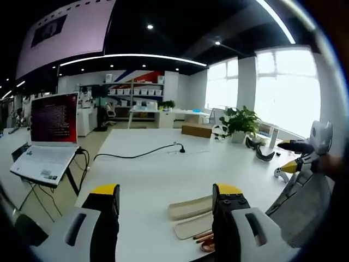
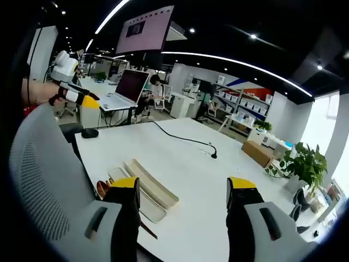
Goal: Arrange the utensils inside the cutlery case until each visible utensil rests in its matching compartment.
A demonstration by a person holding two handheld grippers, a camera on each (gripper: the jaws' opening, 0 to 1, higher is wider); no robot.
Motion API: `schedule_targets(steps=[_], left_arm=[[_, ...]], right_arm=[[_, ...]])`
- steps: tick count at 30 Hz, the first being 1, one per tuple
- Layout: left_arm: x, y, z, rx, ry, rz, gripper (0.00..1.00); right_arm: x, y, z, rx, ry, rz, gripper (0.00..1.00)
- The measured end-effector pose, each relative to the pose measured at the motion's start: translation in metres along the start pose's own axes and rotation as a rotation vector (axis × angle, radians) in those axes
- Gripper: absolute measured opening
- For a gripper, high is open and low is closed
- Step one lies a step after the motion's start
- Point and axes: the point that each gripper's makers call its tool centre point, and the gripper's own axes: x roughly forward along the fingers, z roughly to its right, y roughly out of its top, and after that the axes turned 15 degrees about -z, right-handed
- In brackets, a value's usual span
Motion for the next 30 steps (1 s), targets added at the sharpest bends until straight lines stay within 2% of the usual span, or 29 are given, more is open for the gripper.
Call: schedule_targets(steps=[21, 22, 23, 24, 25, 27, 29, 30], left_arm=[[0.000, -0.001, 0.000, 0.002, 0.006, -0.008, 0.70], [0.000, -0.001, 0.000, 0.003, 0.005, -0.006, 0.70], [0.000, -0.001, 0.000, 0.004, 0.004, -0.007, 0.70], [0.000, -0.001, -0.001, 0.004, 0.005, -0.010, 0.70], [0.000, -0.001, -0.001, 0.003, 0.005, -0.009, 0.70], [0.000, 0.001, -0.002, 0.003, 0.010, 0.001, 0.70], [-0.001, 0.001, -0.002, -0.001, 0.011, 0.001, 0.70], [-0.001, 0.001, -0.002, -0.003, 0.010, 0.000, 0.70]], right_arm=[[0.000, -0.002, -0.002, 0.002, 0.014, -0.008, 0.61], [0.000, -0.001, -0.001, -0.005, 0.011, -0.009, 0.62], [-0.001, -0.001, 0.008, -0.023, -0.040, -0.011, 0.65], [-0.001, 0.000, 0.011, -0.017, -0.056, -0.002, 0.67], [-0.001, 0.000, 0.010, -0.003, -0.040, -0.002, 0.67], [-0.001, -0.001, 0.004, 0.052, 0.022, 0.000, 0.56], [0.000, -0.002, 0.005, 0.051, 0.032, -0.009, 0.48], [0.001, -0.002, 0.004, 0.047, 0.035, -0.013, 0.47]])
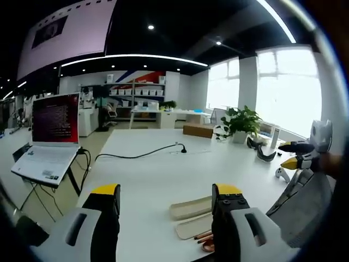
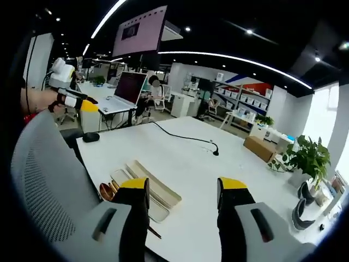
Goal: Arrange the utensils inside the cutlery case until each visible utensil rests in its matching compartment.
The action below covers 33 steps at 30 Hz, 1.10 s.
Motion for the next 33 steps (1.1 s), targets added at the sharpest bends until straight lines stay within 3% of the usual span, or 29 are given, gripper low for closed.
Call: schedule_targets(steps=[13, 18, 22, 33], left_arm=[[0.001, 0.001, -0.001, -0.006, 0.000, 0.000, 0.69], [-0.001, 0.003, -0.006, -0.024, 0.008, 0.015, 0.69], [-0.007, 0.011, -0.008, -0.035, 0.011, 0.069, 0.69], [-0.006, 0.008, -0.009, -0.031, 0.020, 0.058, 0.69]], right_arm=[[0.013, 0.008, -0.019, -0.186, 0.061, -0.050, 0.47], [0.022, 0.013, -0.032, -0.246, 0.132, -0.070, 0.42], [0.031, 0.014, -0.048, -0.284, 0.216, -0.101, 0.40], [0.051, 0.012, -0.075, -0.356, 0.317, -0.143, 0.39]])
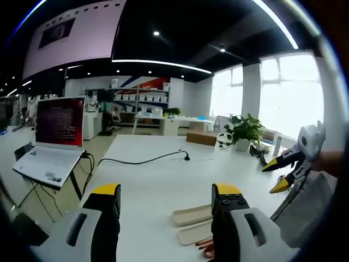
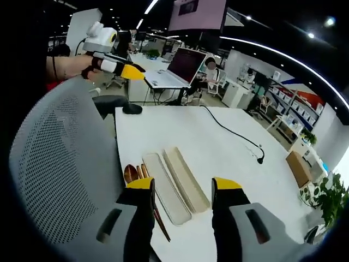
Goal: Arrange the utensils inside the cutlery case until each visible utensil rests in its matching compartment.
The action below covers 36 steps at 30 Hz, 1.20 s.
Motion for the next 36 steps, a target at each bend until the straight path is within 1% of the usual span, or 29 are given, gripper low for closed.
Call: schedule_targets(steps=[3, 5, 7, 13, 16, 20, 22, 24, 27, 31, 36], left_arm=[[-0.001, 0.000, -0.001, 0.003, 0.011, 0.002, 0.69], [0.002, -0.005, -0.003, 0.012, 0.029, -0.030, 0.69], [0.003, -0.006, -0.002, 0.014, 0.020, -0.035, 0.69], [0.003, -0.007, -0.003, 0.020, 0.023, -0.038, 0.69], [0.003, -0.007, -0.003, 0.021, 0.023, -0.036, 0.69], [0.004, -0.008, -0.003, 0.023, 0.029, -0.050, 0.69], [0.004, -0.008, -0.003, 0.027, 0.030, -0.049, 0.69], [0.004, -0.007, -0.003, 0.031, 0.030, -0.048, 0.68], [0.005, -0.008, -0.002, 0.034, 0.025, -0.055, 0.67], [0.005, -0.008, -0.001, 0.036, 0.023, -0.056, 0.67], [0.005, -0.007, -0.002, 0.032, 0.024, -0.053, 0.67]], right_arm=[[0.003, 0.006, -0.002, 0.010, 0.027, 0.008, 0.39], [0.004, 0.011, -0.001, 0.006, 0.027, 0.014, 0.39], [0.006, 0.014, -0.001, -0.001, 0.030, 0.016, 0.38], [0.014, 0.021, 0.000, -0.030, 0.040, 0.003, 0.37], [0.020, 0.021, -0.003, -0.047, 0.055, -0.010, 0.36], [0.027, 0.020, -0.005, -0.060, 0.066, -0.035, 0.35], [0.033, 0.014, 0.001, -0.033, 0.047, -0.086, 0.34], [0.036, 0.015, 0.001, -0.027, 0.055, -0.087, 0.31], [0.043, 0.015, 0.000, -0.005, 0.071, -0.107, 0.28], [0.051, 0.014, -0.003, -0.022, 0.088, -0.123, 0.30], [0.062, 0.010, -0.011, -0.022, 0.134, -0.139, 0.30]])
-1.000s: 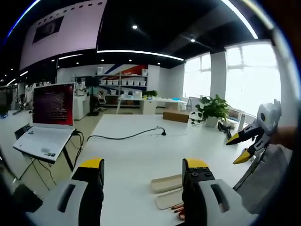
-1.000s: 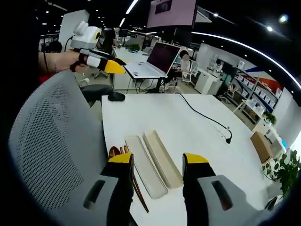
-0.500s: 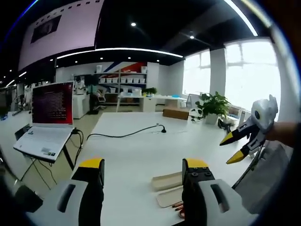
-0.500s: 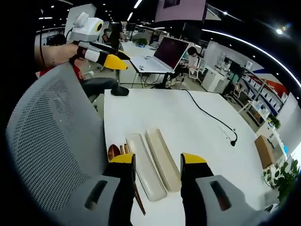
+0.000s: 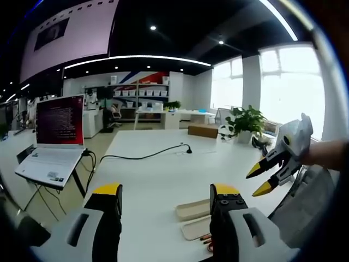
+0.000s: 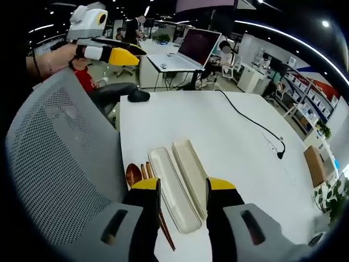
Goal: Arrange the utensils inside the cutlery case until each visible utensil rests in its matching compartment.
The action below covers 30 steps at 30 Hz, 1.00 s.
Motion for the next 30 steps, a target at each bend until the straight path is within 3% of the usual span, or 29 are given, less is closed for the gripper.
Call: schedule_targets(steps=[3, 13, 21, 30], left_arm=[[0.000, 0.000, 0.000, -0.002, -0.001, 0.000, 0.66], [0.002, -0.001, 0.001, 0.000, -0.007, -0.009, 0.66], [0.002, -0.001, 0.000, -0.001, -0.001, -0.006, 0.66], [0.002, -0.001, 0.001, 0.000, -0.002, -0.006, 0.66]], right_arm=[[0.008, -0.004, -0.002, -0.013, 0.025, -0.030, 0.34], [0.028, -0.010, -0.010, -0.060, 0.103, -0.085, 0.24], [0.046, -0.021, -0.022, -0.039, 0.189, -0.119, 0.19], [0.058, -0.040, -0.027, -0.047, 0.211, -0.184, 0.15]])
